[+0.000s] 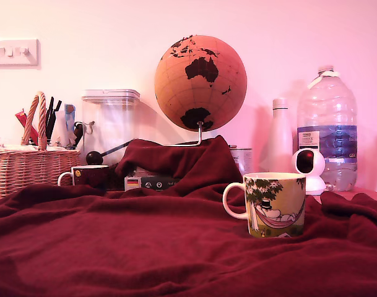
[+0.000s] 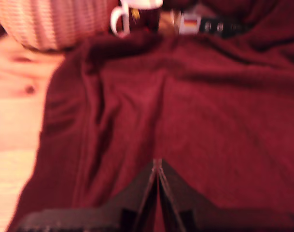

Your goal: Pick up the coffee capsules on the table and drop them inside the coffee cup

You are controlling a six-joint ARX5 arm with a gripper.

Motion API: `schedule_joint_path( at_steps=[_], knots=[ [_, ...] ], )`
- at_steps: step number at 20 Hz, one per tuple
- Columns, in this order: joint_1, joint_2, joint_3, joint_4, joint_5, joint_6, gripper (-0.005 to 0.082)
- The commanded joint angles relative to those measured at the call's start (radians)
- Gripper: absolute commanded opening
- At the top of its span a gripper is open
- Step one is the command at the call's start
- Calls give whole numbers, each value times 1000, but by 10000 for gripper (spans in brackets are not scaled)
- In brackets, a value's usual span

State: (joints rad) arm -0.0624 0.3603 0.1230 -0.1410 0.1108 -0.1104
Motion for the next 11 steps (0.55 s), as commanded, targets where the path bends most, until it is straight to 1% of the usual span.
schedule_joint_path(
  at_steps=[1,6,11],
  knots=[
    [2,-49,-19,-27,-2,-4,-22],
    [2,-208,-19,-124,-15,-7,-22],
    [2,-319,-19,-189,-15,-18,-22]
  ],
)
